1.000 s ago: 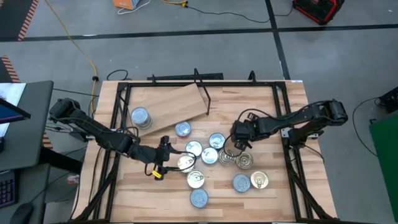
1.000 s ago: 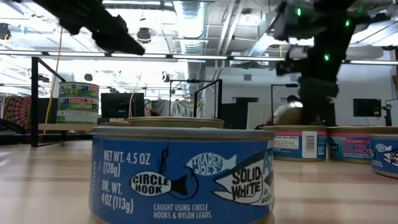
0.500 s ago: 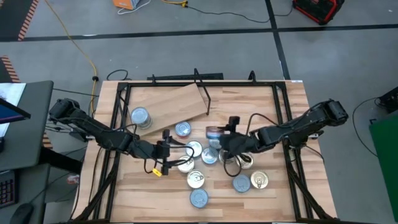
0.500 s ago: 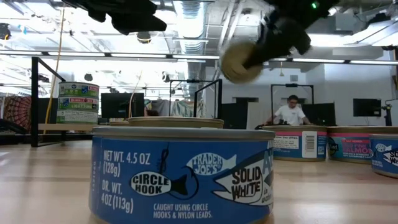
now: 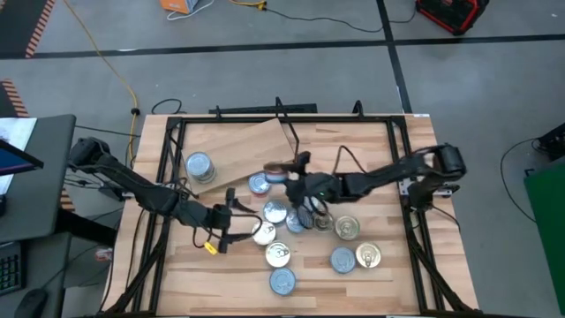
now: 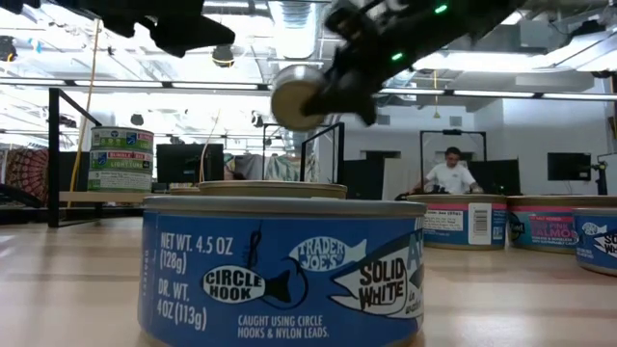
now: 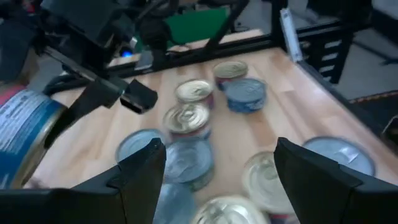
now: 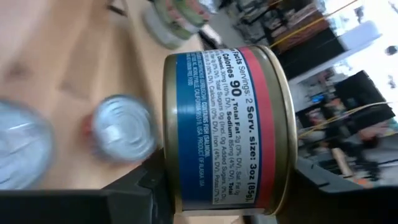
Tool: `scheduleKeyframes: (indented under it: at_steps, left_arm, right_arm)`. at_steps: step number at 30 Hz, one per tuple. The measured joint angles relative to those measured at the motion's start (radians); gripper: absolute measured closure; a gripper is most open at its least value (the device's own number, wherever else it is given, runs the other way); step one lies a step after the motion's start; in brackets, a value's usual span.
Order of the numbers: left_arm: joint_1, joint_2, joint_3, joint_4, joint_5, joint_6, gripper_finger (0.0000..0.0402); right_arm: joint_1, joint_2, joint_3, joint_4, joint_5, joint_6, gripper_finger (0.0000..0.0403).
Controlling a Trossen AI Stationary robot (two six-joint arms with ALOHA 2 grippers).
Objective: Stack canned seafood by type on shelf
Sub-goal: Put the blue pink tuna can on the shelf
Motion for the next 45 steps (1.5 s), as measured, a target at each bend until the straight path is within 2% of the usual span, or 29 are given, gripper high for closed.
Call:
scheduleKeyframes:
  at_steps: [4,9,11,18,21,25,30,33,39,45]
  left_arm:
    - [-0.001,-0.102,0.003,-0.122,-0.079,0.032,0.0113]
    - [0.008,-0.259,0.004,-0.232,-0.282,0.044,0.0113]
    - [0.023,-0.311,0.004,-0.268,-0.305,0.011,0.0113]
    - [0.036,-0.389,0.004,-0.341,-0.288,-0.041,0.0113]
    - [0.036,-0.388,0.004,-0.335,-0.289,-0.015,0.0113]
    - [0.044,-0.381,0.004,-0.333,-0.297,0.003,0.0113]
    - [0.060,-0.378,0.004,-0.337,-0.286,0.004,0.0113]
    - [0.064,-0.378,0.004,-0.352,-0.271,0.004,0.0113]
    - [0.064,-0.378,0.004,-0.382,-0.261,0.005,0.0113]
    - [0.064,-0.379,0.004,-0.385,-0.234,0.002,0.0113]
  right_arm:
    - [-0.076,0.104,0.110,-0.006,0.000,-0.067,0.0185]
    - [-0.159,0.259,0.321,-0.238,-0.003,-0.033,0.0184]
    - [-0.180,0.315,0.409,-0.324,-0.001,-0.029,0.0184]
    - [-0.224,0.465,0.629,-0.508,0.048,-0.040,0.0181]
    - [-0.244,0.507,0.685,-0.525,0.060,-0.058,0.0180]
    - [-0.266,0.578,0.741,-0.531,0.128,-0.093,0.0181]
    - [-0.279,0.631,0.793,-0.538,0.146,-0.115,0.0177]
    - [-0.279,0.639,0.810,-0.586,0.136,-0.088,0.0169]
    - [-0.279,0.626,0.863,-0.747,0.027,0.021,0.0139]
    - [-0.271,0.625,0.925,-0.884,0.021,0.097,0.0104]
